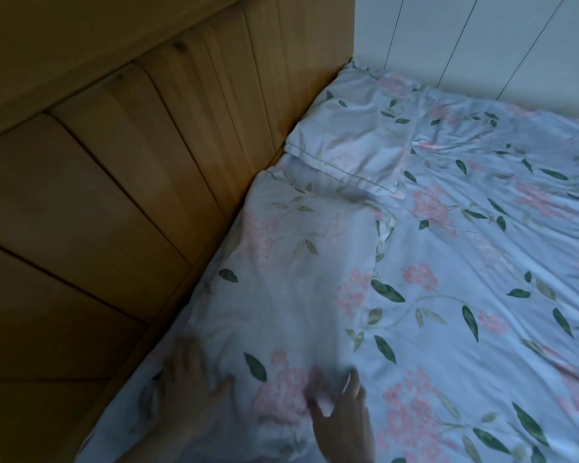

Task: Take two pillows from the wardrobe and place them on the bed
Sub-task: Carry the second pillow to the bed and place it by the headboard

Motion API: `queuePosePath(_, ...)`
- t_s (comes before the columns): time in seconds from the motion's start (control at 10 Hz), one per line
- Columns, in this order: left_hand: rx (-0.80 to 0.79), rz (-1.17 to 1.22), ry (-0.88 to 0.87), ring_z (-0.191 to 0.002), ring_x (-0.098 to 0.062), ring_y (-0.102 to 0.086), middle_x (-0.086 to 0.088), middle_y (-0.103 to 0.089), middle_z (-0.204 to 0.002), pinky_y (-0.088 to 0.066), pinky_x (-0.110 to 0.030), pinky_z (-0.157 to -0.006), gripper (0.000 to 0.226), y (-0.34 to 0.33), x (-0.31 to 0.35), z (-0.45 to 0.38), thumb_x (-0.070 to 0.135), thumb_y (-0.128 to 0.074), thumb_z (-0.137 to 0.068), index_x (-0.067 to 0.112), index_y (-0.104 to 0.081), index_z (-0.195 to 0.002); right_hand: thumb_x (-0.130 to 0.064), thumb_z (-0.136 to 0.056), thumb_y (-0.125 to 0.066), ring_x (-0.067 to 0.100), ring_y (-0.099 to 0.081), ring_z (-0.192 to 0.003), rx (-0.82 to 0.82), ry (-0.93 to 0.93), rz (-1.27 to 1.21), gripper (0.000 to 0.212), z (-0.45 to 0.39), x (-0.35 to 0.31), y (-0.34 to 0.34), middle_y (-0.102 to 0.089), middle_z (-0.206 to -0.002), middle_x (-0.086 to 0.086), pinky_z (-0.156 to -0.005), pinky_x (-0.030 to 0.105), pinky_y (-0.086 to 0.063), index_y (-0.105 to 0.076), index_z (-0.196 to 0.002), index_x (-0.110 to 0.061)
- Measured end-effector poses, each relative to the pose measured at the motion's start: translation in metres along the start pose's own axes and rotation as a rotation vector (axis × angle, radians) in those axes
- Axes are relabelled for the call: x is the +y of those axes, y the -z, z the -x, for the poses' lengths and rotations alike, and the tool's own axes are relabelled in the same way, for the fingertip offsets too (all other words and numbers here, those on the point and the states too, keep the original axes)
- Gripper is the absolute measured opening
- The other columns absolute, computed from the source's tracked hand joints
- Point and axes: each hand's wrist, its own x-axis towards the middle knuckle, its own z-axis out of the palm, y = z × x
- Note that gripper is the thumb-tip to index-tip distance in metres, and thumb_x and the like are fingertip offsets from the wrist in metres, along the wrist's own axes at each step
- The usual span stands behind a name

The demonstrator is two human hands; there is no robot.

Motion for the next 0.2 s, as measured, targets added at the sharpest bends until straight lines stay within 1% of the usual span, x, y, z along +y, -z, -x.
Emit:
queuePosePath(0.1, 0.057, -0.149, -0.347, -0.156, -0.032, 0.002, 0.000, 0.014, -0.169, -0.020, -0.057, -0.122, 0.093, -0.008, 0.007, 0.013, 0.069, -0.044, -0.089, 0.033, 0.003, -0.161, -0.041, -0.083, -0.068, 0.028, -0.032, -0.146, 0.038, 0.448, 0.240, 0.106, 0.010, -0.005, 0.004, 0.002, -0.172, -0.009, -0.105, 0.046, -0.048, 0.002, -0.162, -0.039)
queuePosePath(0.2, -0.275, -0.265, -0.237, -0.153, -0.034, 0.022, 0.007, 0.043, -0.156, -0.014, -0.064, -0.120, 0.104, -0.022, 0.016, 0.030, 0.068, -0.046, -0.084, 0.036, 0.024, -0.155, -0.039, -0.086, -0.062, 0.025, -0.014, -0.158, -0.129, 0.449, 0.445, 0.114, 0.016, 0.014, -0.013, 0.034, -0.163, -0.020, -0.115, 0.049, -0.042, 0.033, -0.149, -0.051)
